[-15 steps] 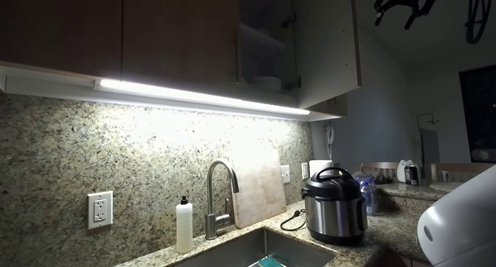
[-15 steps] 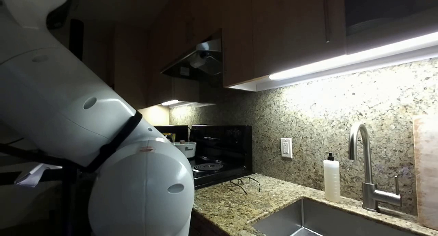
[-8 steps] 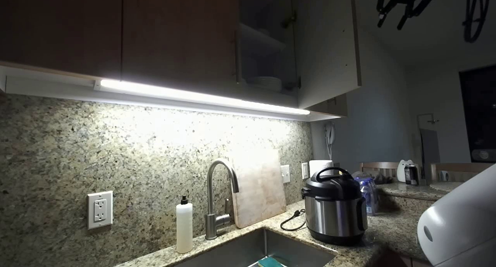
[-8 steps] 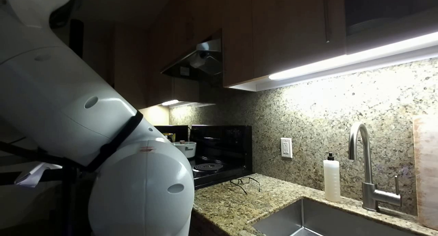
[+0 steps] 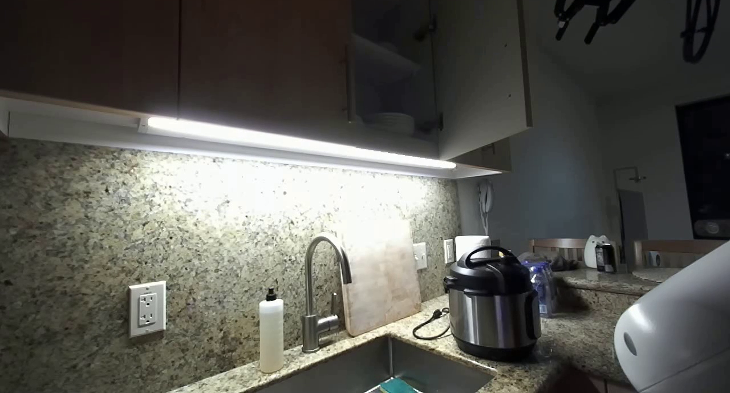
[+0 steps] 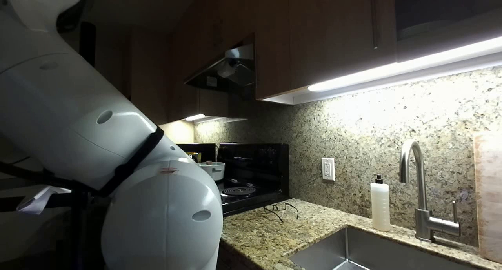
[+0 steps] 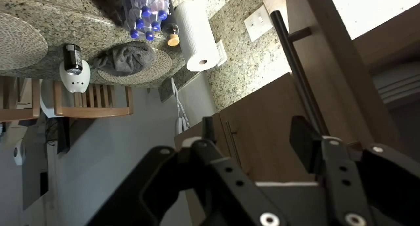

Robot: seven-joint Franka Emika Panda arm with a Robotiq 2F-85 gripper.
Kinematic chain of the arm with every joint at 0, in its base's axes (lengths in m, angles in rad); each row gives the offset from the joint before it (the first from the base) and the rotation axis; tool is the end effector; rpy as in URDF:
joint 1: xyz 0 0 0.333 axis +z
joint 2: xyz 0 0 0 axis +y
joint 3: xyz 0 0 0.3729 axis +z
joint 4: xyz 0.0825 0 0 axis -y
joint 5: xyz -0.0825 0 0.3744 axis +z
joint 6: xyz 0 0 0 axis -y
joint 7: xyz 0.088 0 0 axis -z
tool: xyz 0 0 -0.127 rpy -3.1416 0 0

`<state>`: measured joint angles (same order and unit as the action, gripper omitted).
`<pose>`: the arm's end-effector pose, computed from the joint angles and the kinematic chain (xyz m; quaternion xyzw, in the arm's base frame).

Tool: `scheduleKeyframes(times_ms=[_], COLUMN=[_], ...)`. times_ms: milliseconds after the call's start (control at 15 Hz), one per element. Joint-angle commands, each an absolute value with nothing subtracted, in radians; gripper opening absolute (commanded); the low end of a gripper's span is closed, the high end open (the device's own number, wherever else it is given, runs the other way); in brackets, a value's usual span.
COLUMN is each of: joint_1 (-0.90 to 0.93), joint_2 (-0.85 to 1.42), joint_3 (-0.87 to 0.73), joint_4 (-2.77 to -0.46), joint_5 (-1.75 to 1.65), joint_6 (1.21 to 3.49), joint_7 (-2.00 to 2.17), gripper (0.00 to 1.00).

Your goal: Close the open upper cabinet door

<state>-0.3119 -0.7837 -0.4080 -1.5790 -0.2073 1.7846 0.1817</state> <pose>0.0373 -0.2704 0.9427 0.7870 -0.4264 0.4405 0.0687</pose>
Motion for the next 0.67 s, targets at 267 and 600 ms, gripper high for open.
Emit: scheduleKeyframes(times_ms=[267, 600], joint_1=[-0.327, -0.327], joint_2=[-0.775, -0.775], joint_3=[-0.407, -0.407], joint_4=[-1.574, -1.574], joint_5=[-0.192, -0.192], joint_6=[1.784, 1.784], joint_7=[0.171, 0.171], gripper=[0.62, 0.87])
